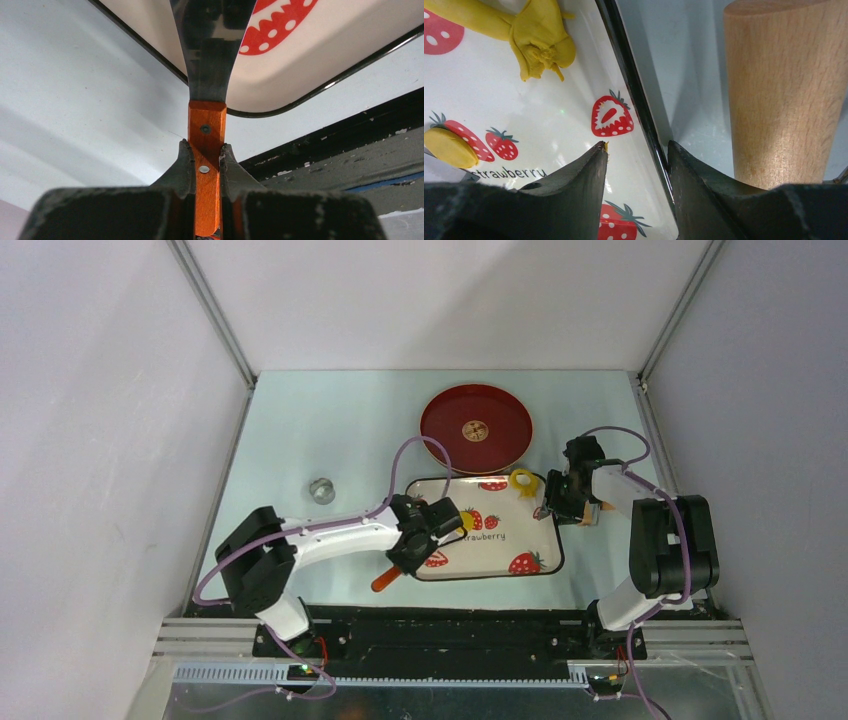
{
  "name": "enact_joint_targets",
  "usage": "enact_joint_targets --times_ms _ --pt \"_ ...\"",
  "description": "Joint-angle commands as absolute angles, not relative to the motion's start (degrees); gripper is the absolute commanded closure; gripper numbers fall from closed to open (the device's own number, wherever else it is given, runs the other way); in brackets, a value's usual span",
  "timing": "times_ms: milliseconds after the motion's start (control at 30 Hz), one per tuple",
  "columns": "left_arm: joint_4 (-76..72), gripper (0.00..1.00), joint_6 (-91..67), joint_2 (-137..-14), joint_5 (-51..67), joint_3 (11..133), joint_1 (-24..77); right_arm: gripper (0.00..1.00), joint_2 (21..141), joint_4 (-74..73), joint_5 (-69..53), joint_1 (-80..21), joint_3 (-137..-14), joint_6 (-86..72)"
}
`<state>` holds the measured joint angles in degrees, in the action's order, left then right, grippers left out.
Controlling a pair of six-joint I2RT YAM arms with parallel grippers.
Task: Roll out the dumpling wrappers from the dough
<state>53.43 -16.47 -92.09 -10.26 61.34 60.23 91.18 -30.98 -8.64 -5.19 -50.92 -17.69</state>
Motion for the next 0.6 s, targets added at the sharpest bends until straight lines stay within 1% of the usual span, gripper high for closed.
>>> enact_joint_targets --times_ms 0,567 --pt "56.0 1.0 -13.3 -92.6 -8.9 64.4 60.0 0.48 91.6 -30.5 -10.6 -6.0 -51.4 -17.4" --pt "57.6 1.0 -11.1 -97.4 -7.4 68.4 58.5 0.47 91.6 -30.5 -11.4 -6.2 -51.4 -17.1"
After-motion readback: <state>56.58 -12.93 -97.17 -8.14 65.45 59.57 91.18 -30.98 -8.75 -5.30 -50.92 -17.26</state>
